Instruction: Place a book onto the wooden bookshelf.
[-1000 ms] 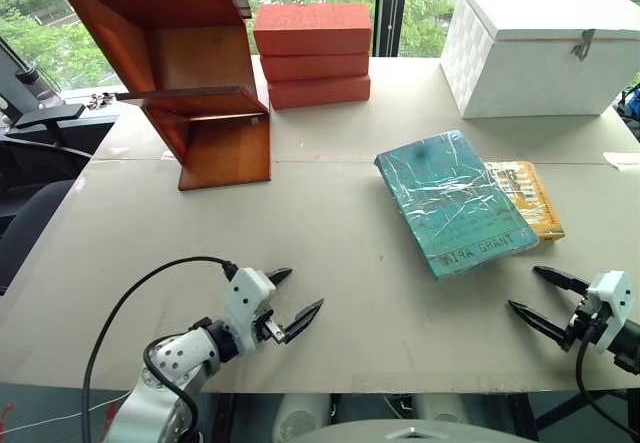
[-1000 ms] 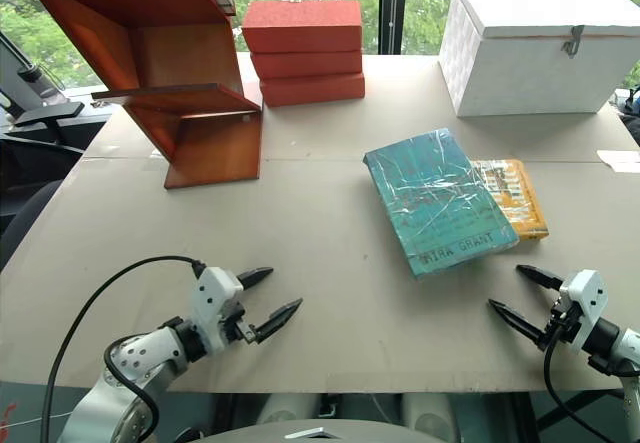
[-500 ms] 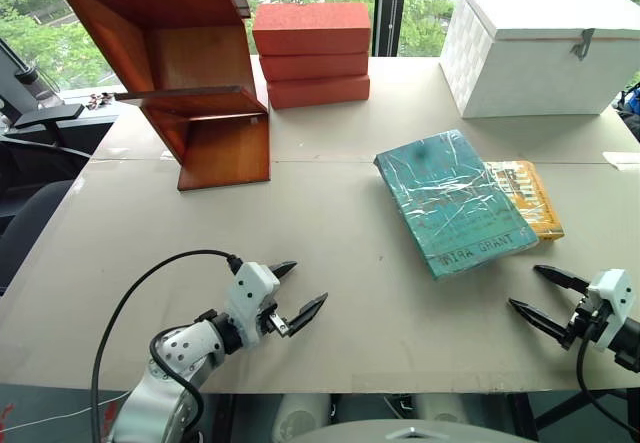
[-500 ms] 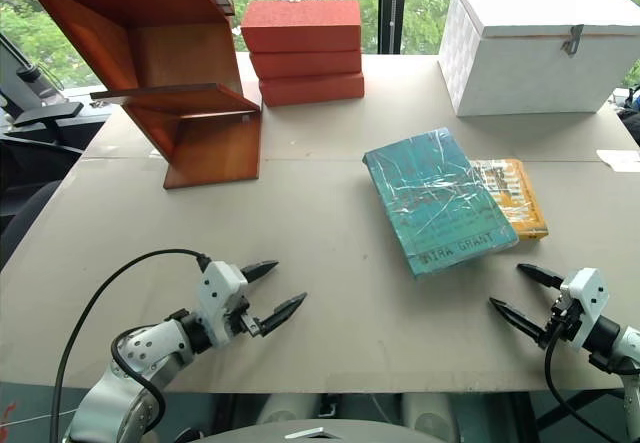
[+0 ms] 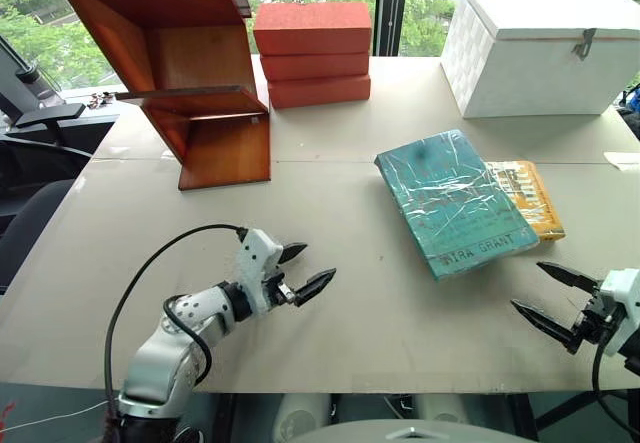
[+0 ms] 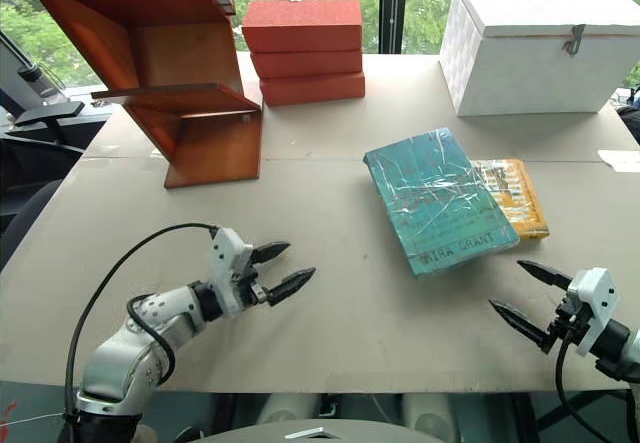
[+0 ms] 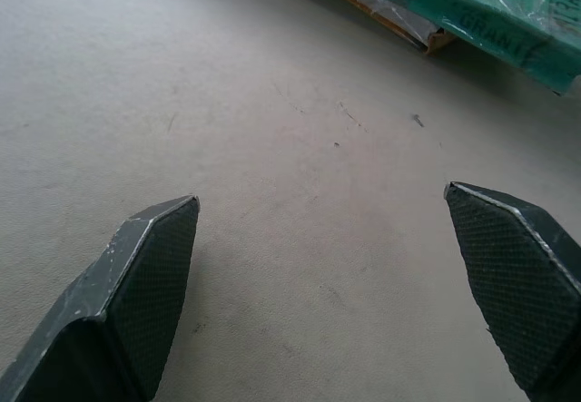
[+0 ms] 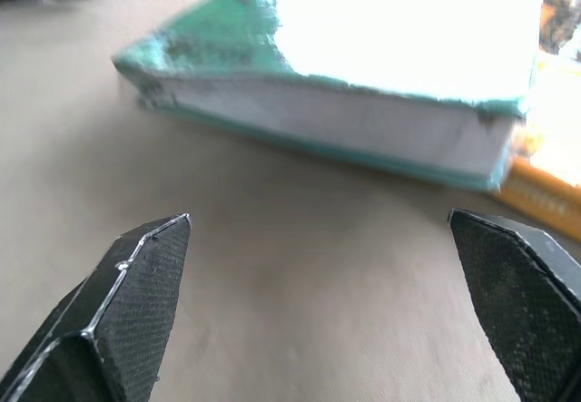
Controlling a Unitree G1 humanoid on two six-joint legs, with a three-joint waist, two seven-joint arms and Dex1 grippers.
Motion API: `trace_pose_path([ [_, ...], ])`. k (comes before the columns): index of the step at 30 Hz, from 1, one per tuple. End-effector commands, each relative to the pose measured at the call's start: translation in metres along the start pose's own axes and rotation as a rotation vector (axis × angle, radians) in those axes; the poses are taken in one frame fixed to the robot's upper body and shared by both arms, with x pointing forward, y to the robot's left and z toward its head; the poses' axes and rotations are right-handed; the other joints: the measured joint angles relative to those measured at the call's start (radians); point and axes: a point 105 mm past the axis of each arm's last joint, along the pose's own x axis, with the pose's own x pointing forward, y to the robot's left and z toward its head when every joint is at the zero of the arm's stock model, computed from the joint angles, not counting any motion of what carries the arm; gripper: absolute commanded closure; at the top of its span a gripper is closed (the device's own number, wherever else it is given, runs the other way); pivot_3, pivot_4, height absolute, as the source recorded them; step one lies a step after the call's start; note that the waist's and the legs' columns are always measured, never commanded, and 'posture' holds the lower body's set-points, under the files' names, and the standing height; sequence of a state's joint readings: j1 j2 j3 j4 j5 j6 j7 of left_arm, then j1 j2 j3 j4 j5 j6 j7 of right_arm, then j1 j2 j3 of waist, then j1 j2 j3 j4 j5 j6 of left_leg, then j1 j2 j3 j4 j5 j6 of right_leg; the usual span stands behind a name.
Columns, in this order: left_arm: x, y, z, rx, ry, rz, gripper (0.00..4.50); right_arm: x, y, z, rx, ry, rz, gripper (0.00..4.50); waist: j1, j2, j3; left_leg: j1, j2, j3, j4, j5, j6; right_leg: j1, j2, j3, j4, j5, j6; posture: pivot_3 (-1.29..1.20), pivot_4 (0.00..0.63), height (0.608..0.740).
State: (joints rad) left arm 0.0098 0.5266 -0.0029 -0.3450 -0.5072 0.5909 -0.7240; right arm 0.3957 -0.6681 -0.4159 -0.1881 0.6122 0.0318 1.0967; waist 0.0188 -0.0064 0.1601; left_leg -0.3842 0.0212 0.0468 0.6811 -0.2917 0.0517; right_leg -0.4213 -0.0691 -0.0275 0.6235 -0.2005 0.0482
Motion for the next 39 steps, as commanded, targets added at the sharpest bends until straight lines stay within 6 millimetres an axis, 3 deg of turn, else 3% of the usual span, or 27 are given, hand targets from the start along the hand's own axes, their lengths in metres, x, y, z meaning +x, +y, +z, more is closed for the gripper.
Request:
trace_pose_path([
  [1, 0.023, -0.004, 0.025, -0.141, -0.028, -0.114, 0.04, -0.006, 0.006, 0.05, -0.051, -0.101, 0.004, 0.0, 0.004, -0.001, 0.001, 0.0, 0.0, 0.0, 0.001, 0.0, 0.0, 0.0, 0.0, 0.0, 0.0, 0.0, 0.0, 0.0, 0.15, 0.74],
  [6, 0.066, -0.023, 0.052, -0.344, -0.027, -0.266, 0.04, -0.023, 0.008, 0.072, -0.084, -0.1, -0.08, 0.0, 0.003, -0.008, 0.001, 0.001, -0.001, -0.002, 0.004, 0.0, 0.0, 0.004, 0.0, -0.001, 0.0, 0.0, 0.001, 0.0, 0.15, 0.74],
  [11, 0.098, -0.036, 0.062, -0.529, 0.026, -0.346, 0.04, -0.039, 0.012, 0.081, -0.088, -0.103, -0.147, 0.0, -0.003, -0.009, 0.002, 0.0, -0.003, -0.003, 0.003, 0.0, 0.0, 0.004, 0.001, 0.0, 0.0, -0.001, 0.001, 0.0, 0.15, 0.74],
  [16, 0.12, -0.037, 0.064, -0.709, 0.042, -0.338, 0.04, -0.049, 0.019, 0.085, -0.086, -0.106, -0.194, 0.0, -0.004, -0.01, 0.003, 0.0, -0.003, -0.003, 0.003, 0.0, 0.0, 0.004, 0.001, 0.0, 0.0, -0.001, 0.002, 0.0, 0.15, 0.74],
  [22, 0.145, -0.045, 0.053, -0.847, 0.105, -0.333, 0.04, -0.048, 0.027, 0.09, -0.087, -0.108, -0.212, 0.0, -0.003, -0.011, 0.003, 0.0, -0.004, -0.005, 0.003, 0.0, 0.0, 0.004, 0.0, -0.001, 0.0, -0.001, 0.002, 0.0, 0.15, 0.74],
  [27, 0.16, -0.043, 0.061, -1.023, 0.053, -0.33, 0.04, -0.05, 0.027, 0.093, -0.093, -0.109, -0.228, 0.0, 0.001, -0.011, 0.003, -0.001, -0.006, -0.007, 0.004, 0.0, 0.0, 0.005, -0.001, -0.002, 0.0, -0.001, 0.002, 0.0, 0.15, 0.74],
  [36, 0.154, -0.04, 0.06, -1.083, 0.061, -0.337, 4.26, -0.053, 0.025, 0.089, -0.096, -0.105, -0.235, 0.0, -0.002, -0.011, 0.003, -0.001, -0.009, -0.009, 0.003, 0.0, 0.0, 0.005, -0.002, -0.004, -0.001, -0.001, 0.001, 0.0, 0.15, 0.74],
  [37, 0.15, -0.038, 0.062, -1.091, 0.048, -0.339, 4.49, -0.053, 0.025, 0.088, -0.096, -0.104, -0.234, 0.0, -0.003, -0.011, 0.003, -0.001, -0.008, -0.009, 0.003, 0.0, 0.0, 0.005, -0.002, -0.004, -0.001, -0.001, 0.002, 0.0, 0.15, 0.74],
  [39, 0.144, -0.034, 0.066, -1.098, 0.027, -0.346, 4.49, -0.054, 0.024, 0.087, -0.096, -0.102, -0.231, 0.0, -0.004, -0.011, 0.003, -0.001, -0.007, -0.009, 0.003, 0.0, 0.0, 0.005, -0.002, -0.004, -0.001, -0.001, 0.002, 0.0, 0.15, 0.74],
])
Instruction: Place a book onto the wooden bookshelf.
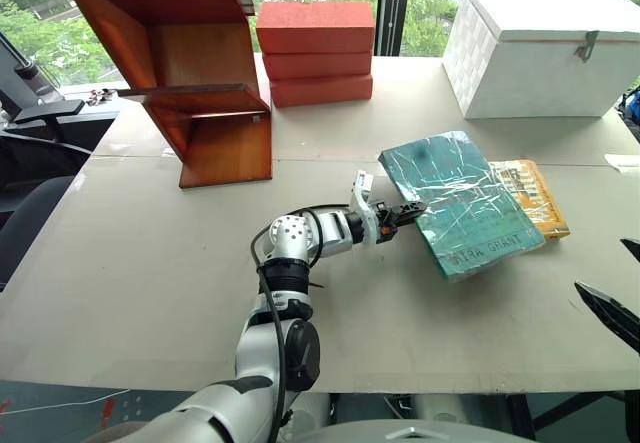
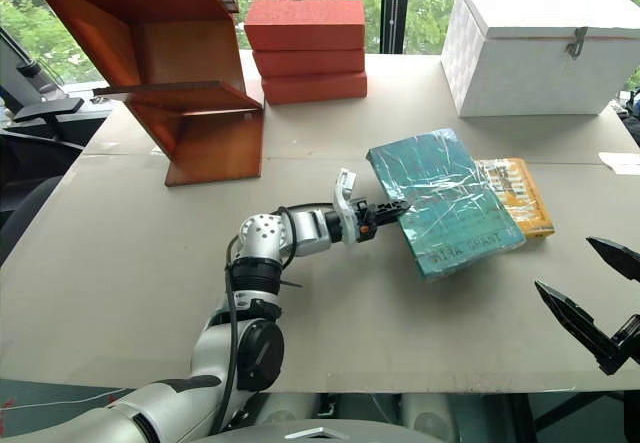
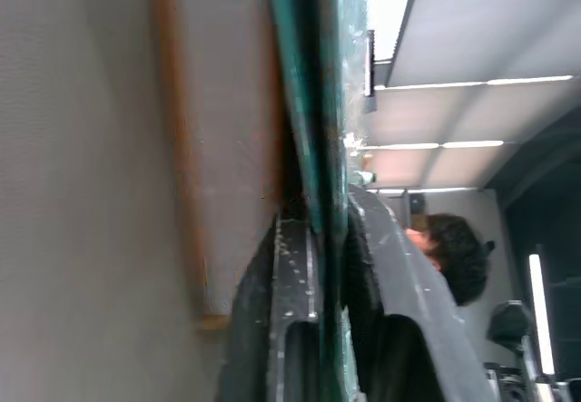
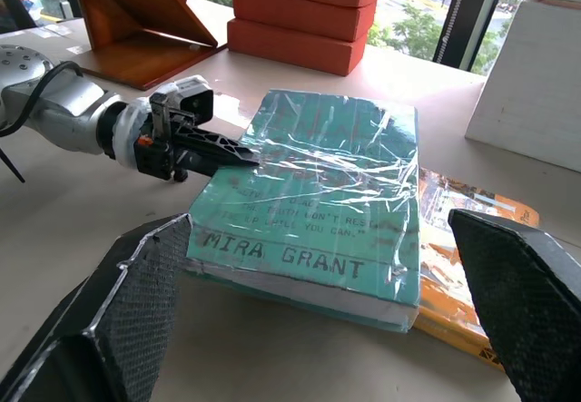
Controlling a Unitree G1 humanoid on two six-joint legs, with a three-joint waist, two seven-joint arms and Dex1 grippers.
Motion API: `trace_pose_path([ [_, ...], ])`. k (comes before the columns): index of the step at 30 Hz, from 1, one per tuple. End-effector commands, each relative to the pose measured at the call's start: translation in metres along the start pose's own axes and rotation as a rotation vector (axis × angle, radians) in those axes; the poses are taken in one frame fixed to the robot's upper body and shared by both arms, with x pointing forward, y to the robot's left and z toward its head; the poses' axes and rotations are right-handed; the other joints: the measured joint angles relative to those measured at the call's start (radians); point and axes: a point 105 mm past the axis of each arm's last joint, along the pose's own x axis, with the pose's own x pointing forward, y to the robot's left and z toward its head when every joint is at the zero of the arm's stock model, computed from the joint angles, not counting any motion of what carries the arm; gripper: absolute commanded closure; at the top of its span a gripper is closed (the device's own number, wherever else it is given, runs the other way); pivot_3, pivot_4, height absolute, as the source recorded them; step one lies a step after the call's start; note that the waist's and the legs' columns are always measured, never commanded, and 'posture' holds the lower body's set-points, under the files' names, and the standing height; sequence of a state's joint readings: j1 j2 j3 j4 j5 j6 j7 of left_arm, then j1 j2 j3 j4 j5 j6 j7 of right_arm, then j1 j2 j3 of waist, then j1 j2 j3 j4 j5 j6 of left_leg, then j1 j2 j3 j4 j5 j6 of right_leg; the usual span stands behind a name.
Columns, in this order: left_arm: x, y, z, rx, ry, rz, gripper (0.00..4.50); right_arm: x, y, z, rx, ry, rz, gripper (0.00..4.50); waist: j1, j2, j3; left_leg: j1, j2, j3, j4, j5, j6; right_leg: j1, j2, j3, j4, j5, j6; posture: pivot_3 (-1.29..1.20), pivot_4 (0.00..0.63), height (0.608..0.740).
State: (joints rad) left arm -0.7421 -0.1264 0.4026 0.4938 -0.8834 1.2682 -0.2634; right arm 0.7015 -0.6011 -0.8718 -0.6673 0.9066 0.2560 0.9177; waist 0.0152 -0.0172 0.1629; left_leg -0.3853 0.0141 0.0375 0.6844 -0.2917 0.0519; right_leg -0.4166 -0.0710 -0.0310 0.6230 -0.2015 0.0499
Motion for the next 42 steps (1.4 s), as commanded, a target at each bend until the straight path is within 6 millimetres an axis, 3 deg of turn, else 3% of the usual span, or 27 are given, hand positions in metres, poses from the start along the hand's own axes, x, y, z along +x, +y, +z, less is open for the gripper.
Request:
trace_pose_path([
  [1, -0.013, -0.007, 0.004, -0.009, -0.023, -0.03, 4.49, -0.005, -0.003, 0.003, -0.031, -0.013, -0.003, 0.0, -0.001, 0.0, 0.0, 0.0, 0.0, 0.0, 0.0, 0.0, 0.0, 0.0, 0.0, 0.0, 0.0, 0.0, 0.0, 0.0, 0.15, 0.74],
  [2, -0.017, -0.009, 0.006, 0.0, -0.031, -0.033, 4.49, -0.005, -0.003, 0.003, -0.03, -0.015, 0.0, 0.0, -0.001, 0.0, 0.0, 0.0, 0.0, 0.0, 0.0, 0.0, 0.0, 0.0, 0.0, 0.0, 0.0, 0.0, 0.0, 0.0, 0.15, 0.74],
  [5, -0.036, -0.038, 0.021, 0.157, -0.106, -0.116, 4.49, -0.007, -0.009, 0.002, -0.033, -0.02, 0.011, 0.0, -0.003, -0.001, 0.001, 0.0, 0.001, 0.0, 0.0, 0.0, 0.0, -0.001, 0.0, 0.0, 0.0, 0.001, -0.001, 0.0, 0.15, 0.74],
  [11, -0.061, -0.091, 0.034, 0.854, -0.141, -0.061, 4.49, 0.003, -0.019, -0.001, -0.037, -0.046, 0.07, 0.0, 0.002, 0.0, 0.001, -0.001, 0.001, 0.0, 0.0, 0.0, 0.0, -0.002, 0.0, 0.001, 0.0, 0.003, -0.005, 0.0, 0.15, 0.74],
  [19, -0.075, -0.151, 0.07, 1.871, -0.245, 0.215, 4.49, 0.025, -0.027, -0.001, -0.037, -0.081, 0.136, 0.0, 0.016, 0.001, 0.001, -0.001, -0.003, 0.0, 0.0, 0.0, 0.0, -0.001, -0.001, 0.002, -0.001, 0.003, -0.004, 0.0, 0.15, 0.74],
  [23, -0.092, -0.192, 0.09, 2.257, -0.356, 0.41, 4.49, 0.038, -0.036, 0.012, -0.043, -0.135, 0.156, 0.0, 0.015, 0.001, 0.003, -0.003, -0.003, 0.001, -0.001, 0.0, 0.0, -0.002, -0.001, 0.002, -0.002, 0.003, -0.004, 0.0, 0.15, 0.74],
  [25, -0.104, -0.199, 0.098, 2.417, -0.337, 0.546, 4.49, 0.044, -0.04, 0.018, -0.045, -0.165, 0.169, 0.0, 0.012, 0.001, 0.004, -0.003, -0.003, 0.001, -0.001, 0.0, 0.0, -0.002, 0.0, 0.001, -0.002, 0.003, -0.004, 0.0, 0.15, 0.74],
  [31, -0.155, -0.213, 0.117, 2.596, -0.307, 0.97, 4.49, 0.07, -0.048, 0.052, -0.003, -0.307, 0.228, 0.0, -0.001, 0.001, 0.007, -0.003, -0.002, 0.001, -0.001, 0.0, 0.0, -0.002, 0.001, 0.001, -0.001, 0.003, -0.001, 0.0, 0.15, 0.74],
  [34, -0.178, -0.22, 0.12, 2.59, -0.336, 1.147, 4.49, 0.085, -0.045, 0.065, 0.043, -0.361, 0.293, 0.0, -0.001, -0.003, 0.011, -0.003, -0.001, 0.001, -0.001, 0.0, 0.0, -0.002, 0.0, 0.001, -0.001, 0.004, 0.002, 0.0, 0.15, 0.74],
  [38, -0.209, -0.214, 0.119, 2.562, -0.243, 1.367, 4.49, 0.102, -0.042, 0.082, 0.126, -0.442, 0.377, 0.0, -0.001, -0.004, 0.011, -0.005, 0.0, 0.001, 0.0, 0.001, -0.001, -0.004, 0.0, 0.0, -0.001, 0.004, 0.002, 0.0, 0.15, 0.74],
  [42, -0.226, -0.209, 0.119, 2.518, -0.177, 1.51, 4.49, 0.114, -0.04, 0.089, 0.167, -0.469, 0.441, 0.0, 0.0, -0.005, 0.012, -0.009, -0.001, 0.001, 0.0, 0.001, -0.002, -0.007, 0.0, 0.0, -0.001, 0.004, 0.003, 0.0, 0.15, 0.74],
])
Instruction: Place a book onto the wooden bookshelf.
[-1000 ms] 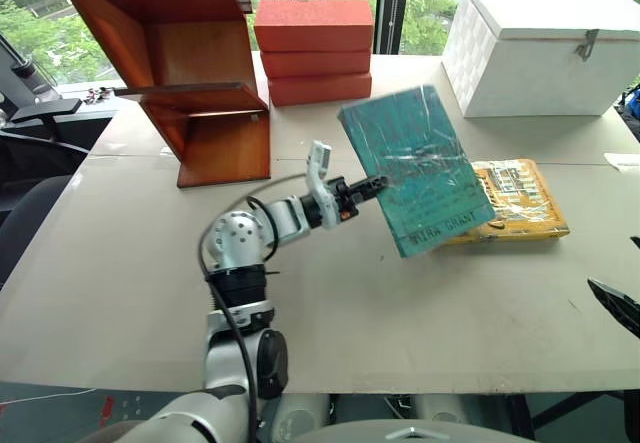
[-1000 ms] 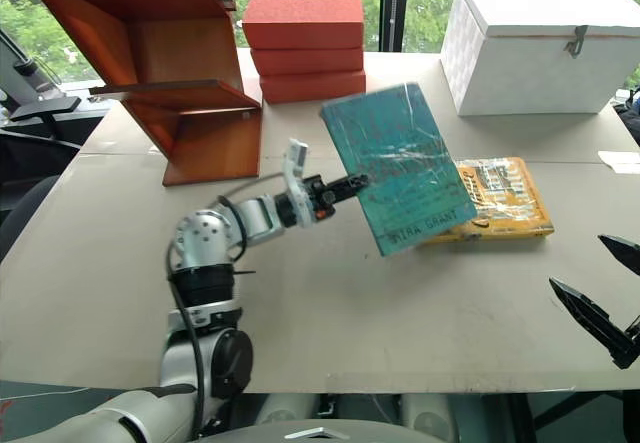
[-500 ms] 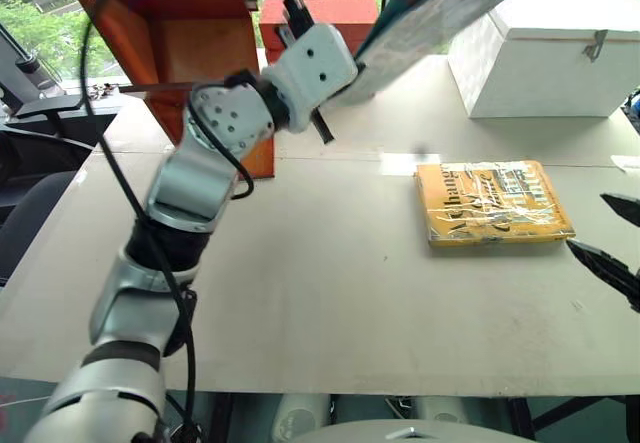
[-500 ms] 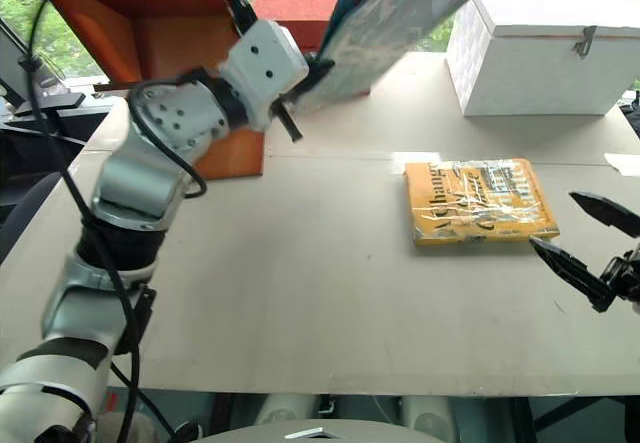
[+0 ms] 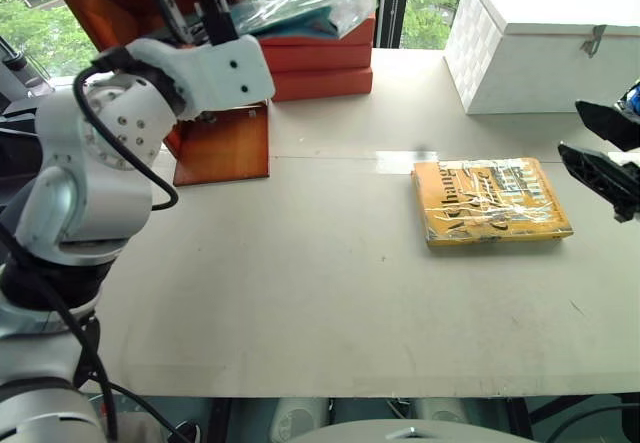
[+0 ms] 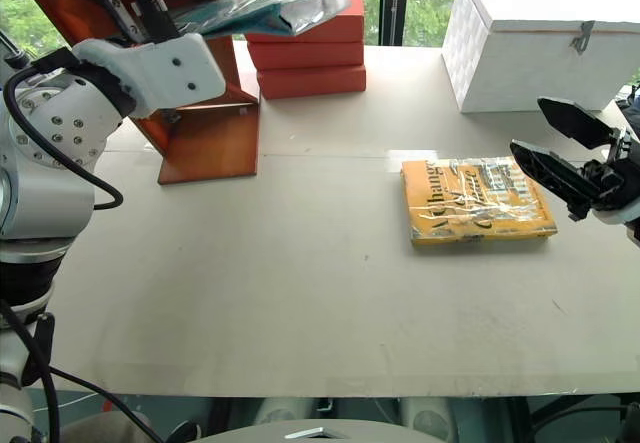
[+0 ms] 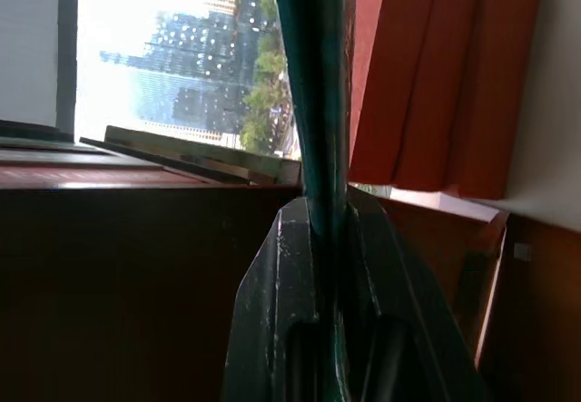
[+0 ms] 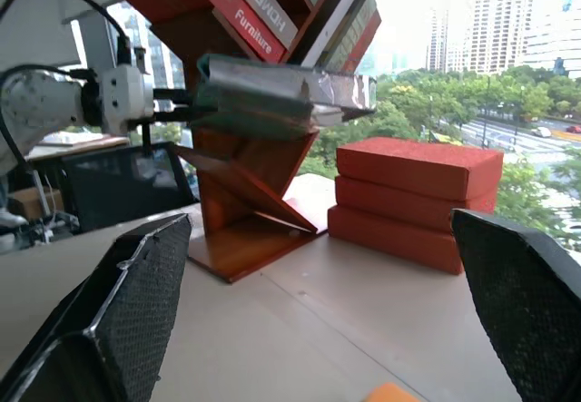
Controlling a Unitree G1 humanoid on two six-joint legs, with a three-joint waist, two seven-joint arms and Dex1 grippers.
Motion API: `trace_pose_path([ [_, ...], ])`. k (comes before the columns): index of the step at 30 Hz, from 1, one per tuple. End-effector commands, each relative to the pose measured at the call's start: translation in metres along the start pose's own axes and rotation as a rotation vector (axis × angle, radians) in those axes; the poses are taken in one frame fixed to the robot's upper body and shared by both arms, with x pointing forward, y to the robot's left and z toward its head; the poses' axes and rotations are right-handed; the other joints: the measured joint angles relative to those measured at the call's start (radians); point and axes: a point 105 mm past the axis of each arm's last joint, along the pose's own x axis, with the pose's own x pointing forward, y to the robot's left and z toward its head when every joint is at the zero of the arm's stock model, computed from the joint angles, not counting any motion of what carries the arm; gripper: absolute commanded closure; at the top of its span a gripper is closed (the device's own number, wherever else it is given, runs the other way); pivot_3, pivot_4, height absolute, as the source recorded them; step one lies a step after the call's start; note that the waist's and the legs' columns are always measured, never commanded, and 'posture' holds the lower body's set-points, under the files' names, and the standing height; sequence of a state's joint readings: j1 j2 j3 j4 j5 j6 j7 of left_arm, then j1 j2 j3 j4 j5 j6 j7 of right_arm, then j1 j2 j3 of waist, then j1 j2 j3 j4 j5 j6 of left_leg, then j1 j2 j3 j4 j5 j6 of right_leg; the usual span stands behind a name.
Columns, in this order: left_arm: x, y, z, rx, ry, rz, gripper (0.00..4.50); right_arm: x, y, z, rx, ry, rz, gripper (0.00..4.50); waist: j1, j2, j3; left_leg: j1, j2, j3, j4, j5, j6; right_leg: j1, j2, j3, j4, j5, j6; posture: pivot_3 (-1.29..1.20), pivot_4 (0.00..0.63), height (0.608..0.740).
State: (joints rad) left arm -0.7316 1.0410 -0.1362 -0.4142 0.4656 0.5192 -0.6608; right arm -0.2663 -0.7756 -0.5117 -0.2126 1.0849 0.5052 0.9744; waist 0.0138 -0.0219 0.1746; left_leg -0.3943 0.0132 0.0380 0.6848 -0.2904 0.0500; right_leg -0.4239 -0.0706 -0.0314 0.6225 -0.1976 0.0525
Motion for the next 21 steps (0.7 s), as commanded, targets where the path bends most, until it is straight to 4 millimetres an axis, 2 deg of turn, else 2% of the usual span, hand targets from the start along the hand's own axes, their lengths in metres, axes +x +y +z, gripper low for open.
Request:
trace_pose_path([
  [1, -0.018, 0.026, -0.012, 0.046, 0.102, 0.099, 4.49, 0.01, 0.001, 0.005, 0.024, -0.037, 0.048, 0.0, 0.003, 0.0, 0.0, -0.001, 0.0, 0.0, 0.0, 0.0, 0.0, -0.001, 0.0, 0.0, 0.0, 0.0, 0.0, 0.0, 0.15, 0.74],
  [4, -0.023, 0.019, -0.026, 0.056, 0.191, 0.071, 4.49, 0.017, -0.002, 0.004, 0.032, -0.045, 0.064, 0.0, 0.002, 0.0, 0.0, -0.001, -0.001, -0.001, 0.0, 0.0, 0.001, -0.001, 0.0, -0.001, 0.0, 0.0, 0.0, 0.0, 0.15, 0.74],
  [11, -0.03, 0.01, -0.048, 0.065, 0.335, 0.049, 4.49, 0.02, -0.001, -0.001, 0.035, -0.047, 0.071, 0.0, -0.004, 0.0, 0.0, -0.002, -0.001, -0.001, 0.001, 0.0, 0.001, -0.002, 0.0, -0.001, 0.002, 0.0, 0.0, 0.0, 0.15, 0.74],
  [21, -0.019, -0.011, -0.055, 0.018, 0.355, -0.038, 4.49, 0.017, 0.003, -0.002, 0.025, -0.051, 0.063, 0.0, -0.018, 0.0, 0.0, -0.002, 0.0, 0.002, 0.001, -0.001, 0.001, -0.005, 0.001, 0.002, 0.005, 0.0, 0.0, 0.0, 0.15, 0.74],
])
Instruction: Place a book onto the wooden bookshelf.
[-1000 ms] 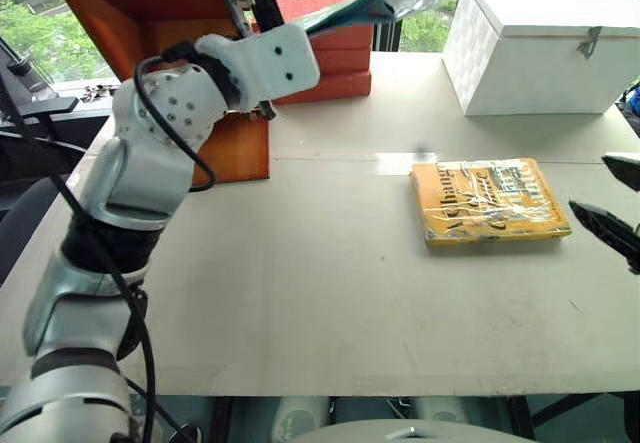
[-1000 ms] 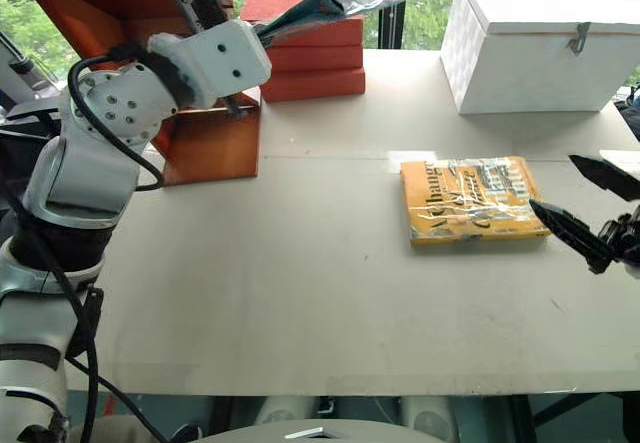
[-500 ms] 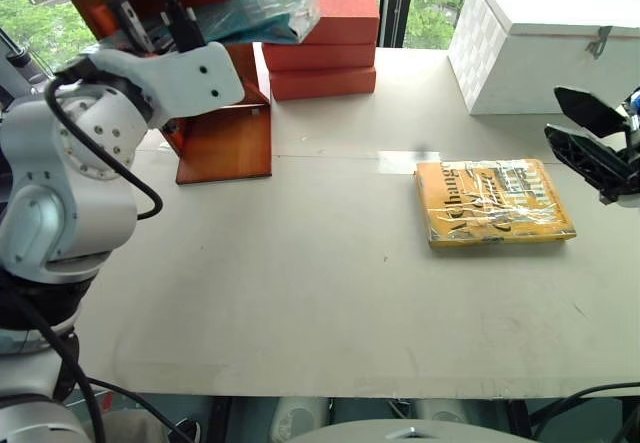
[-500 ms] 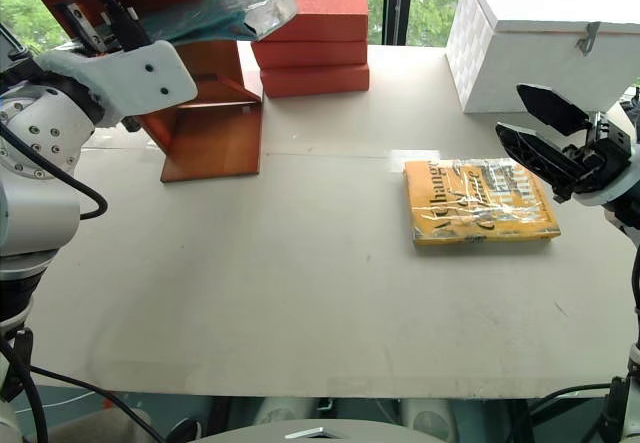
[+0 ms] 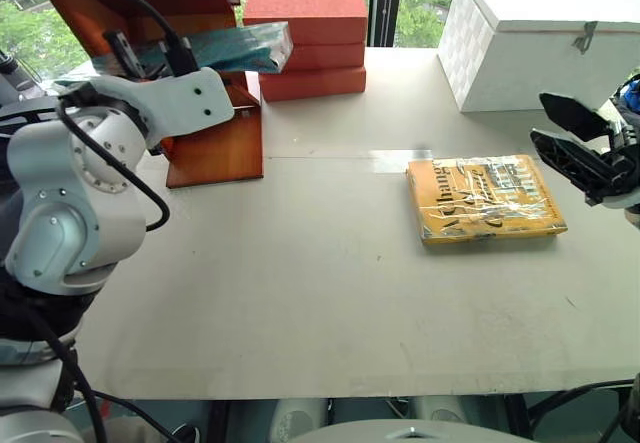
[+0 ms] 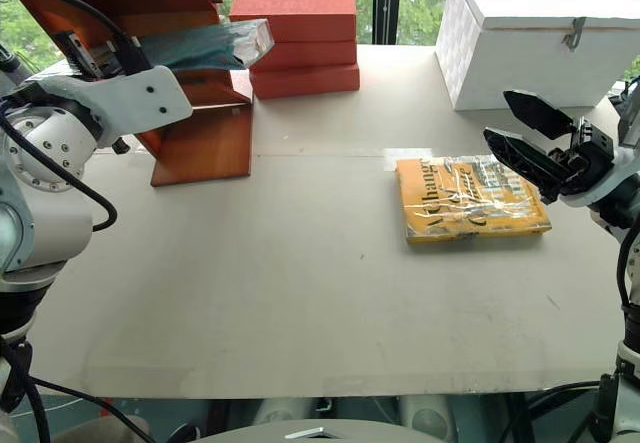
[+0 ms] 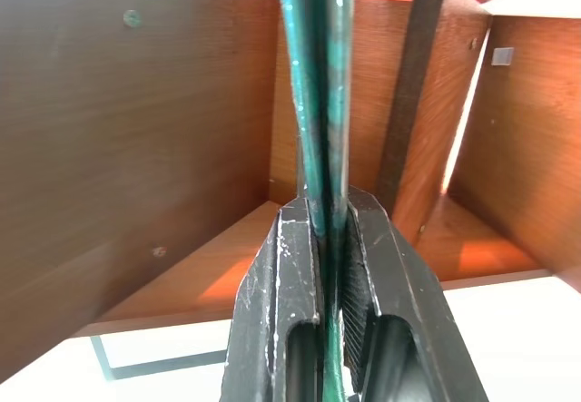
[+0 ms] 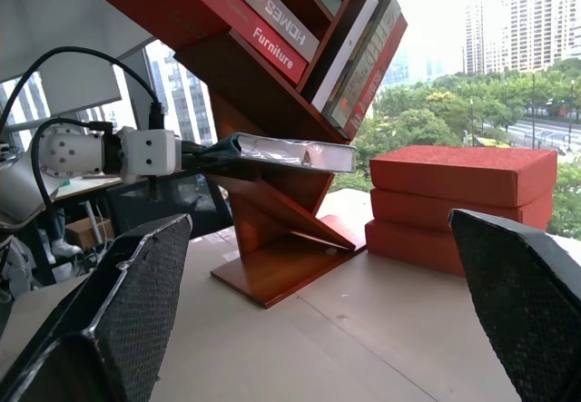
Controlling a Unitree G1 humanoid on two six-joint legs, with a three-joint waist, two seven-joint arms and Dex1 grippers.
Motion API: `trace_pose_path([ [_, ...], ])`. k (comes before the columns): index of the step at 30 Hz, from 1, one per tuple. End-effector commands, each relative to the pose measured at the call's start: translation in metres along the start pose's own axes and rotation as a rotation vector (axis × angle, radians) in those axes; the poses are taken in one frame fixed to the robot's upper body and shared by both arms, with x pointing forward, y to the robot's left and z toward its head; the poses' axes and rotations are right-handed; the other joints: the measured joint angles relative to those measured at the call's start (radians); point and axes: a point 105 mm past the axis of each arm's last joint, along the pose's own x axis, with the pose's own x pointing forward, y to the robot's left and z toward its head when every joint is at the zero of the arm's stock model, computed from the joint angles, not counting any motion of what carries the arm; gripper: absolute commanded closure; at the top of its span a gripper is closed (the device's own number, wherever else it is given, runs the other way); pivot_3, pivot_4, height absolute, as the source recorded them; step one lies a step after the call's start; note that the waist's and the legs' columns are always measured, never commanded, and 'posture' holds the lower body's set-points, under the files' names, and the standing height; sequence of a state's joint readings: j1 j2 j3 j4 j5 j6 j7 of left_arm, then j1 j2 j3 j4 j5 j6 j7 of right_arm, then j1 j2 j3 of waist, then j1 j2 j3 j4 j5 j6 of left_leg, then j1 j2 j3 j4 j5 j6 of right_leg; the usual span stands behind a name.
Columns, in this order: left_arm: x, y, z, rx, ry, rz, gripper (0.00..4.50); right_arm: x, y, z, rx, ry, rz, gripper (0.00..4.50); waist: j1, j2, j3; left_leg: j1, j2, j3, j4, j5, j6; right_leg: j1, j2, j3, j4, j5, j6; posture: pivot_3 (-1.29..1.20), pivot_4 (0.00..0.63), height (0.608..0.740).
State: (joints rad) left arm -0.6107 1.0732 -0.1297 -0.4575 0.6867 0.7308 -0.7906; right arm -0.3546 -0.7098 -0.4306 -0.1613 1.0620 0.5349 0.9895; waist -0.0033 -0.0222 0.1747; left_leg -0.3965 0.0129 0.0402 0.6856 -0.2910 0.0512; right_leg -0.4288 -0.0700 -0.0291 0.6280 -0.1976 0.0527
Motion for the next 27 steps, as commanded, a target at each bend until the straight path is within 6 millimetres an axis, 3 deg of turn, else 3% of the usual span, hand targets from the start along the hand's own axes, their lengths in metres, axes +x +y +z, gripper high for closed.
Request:
trace_pose_path([
  [1, 0.0, 0.01, -0.011, -0.028, 0.056, 0.037, 4.49, -0.001, 0.007, 0.012, -0.06, -0.024, 0.007, 0.0, -0.002, 0.0, 0.0, 0.0, 0.0, 0.0, 0.0, 0.0, 0.0, 0.0, 0.0, 0.0, 0.0, 0.0, 0.0, 0.0, 0.15, 0.74],
  [3, 0.0, 0.011, -0.013, -0.037, 0.064, 0.04, 3.69, -0.003, 0.008, 0.011, -0.062, -0.025, 0.001, 0.0, -0.003, 0.0, 0.0, 0.0, 0.001, 0.0, 0.0, 0.0, 0.0, 0.0, 0.0, 0.0, 0.0, 0.0, 0.0, 0.0, 0.15, 0.74],
  [4, 0.0, 0.011, -0.015, -0.047, 0.068, 0.037, 3.52, -0.003, 0.008, 0.011, -0.063, -0.025, -0.003, 0.0, -0.003, 0.0, 0.0, 0.0, 0.002, 0.0, 0.0, 0.0, 0.0, 0.0, 0.0, 0.0, 0.0, 0.0, 0.0, 0.0, 0.15, 0.74],
  [9, 0.001, 0.008, -0.017, -0.065, 0.078, 0.035, 1.14, -0.006, 0.007, 0.01, -0.064, -0.024, -0.01, 0.0, 0.003, 0.0, 0.0, 0.0, 0.002, 0.001, 0.001, 0.0, 0.0, 0.0, 0.0, 0.0, 0.0, 0.0, 0.0, 0.0, 0.15, 0.74],
  [12, -0.001, 0.006, -0.022, -0.062, 0.103, 0.047, 0.05, -0.006, 0.005, 0.01, -0.064, -0.022, -0.009, 0.0, 0.006, 0.0, 0.0, 0.0, 0.002, 0.001, 0.001, 0.0, 0.0, 0.0, 0.0, 0.001, 0.0, 0.0, 0.0, 0.0, 0.15, 0.74],
  [27, -0.021, 0.029, -0.017, -0.16, 0.037, 0.182, 0.05, -0.007, -0.003, 0.007, -0.063, -0.022, 0.002, 0.0, 0.018, 0.0, 0.0, 0.0, 0.002, 0.001, 0.001, 0.0, -0.001, 0.0, -0.001, 0.0, 0.0, 0.0, 0.0, 0.0, 0.15, 0.74],
])
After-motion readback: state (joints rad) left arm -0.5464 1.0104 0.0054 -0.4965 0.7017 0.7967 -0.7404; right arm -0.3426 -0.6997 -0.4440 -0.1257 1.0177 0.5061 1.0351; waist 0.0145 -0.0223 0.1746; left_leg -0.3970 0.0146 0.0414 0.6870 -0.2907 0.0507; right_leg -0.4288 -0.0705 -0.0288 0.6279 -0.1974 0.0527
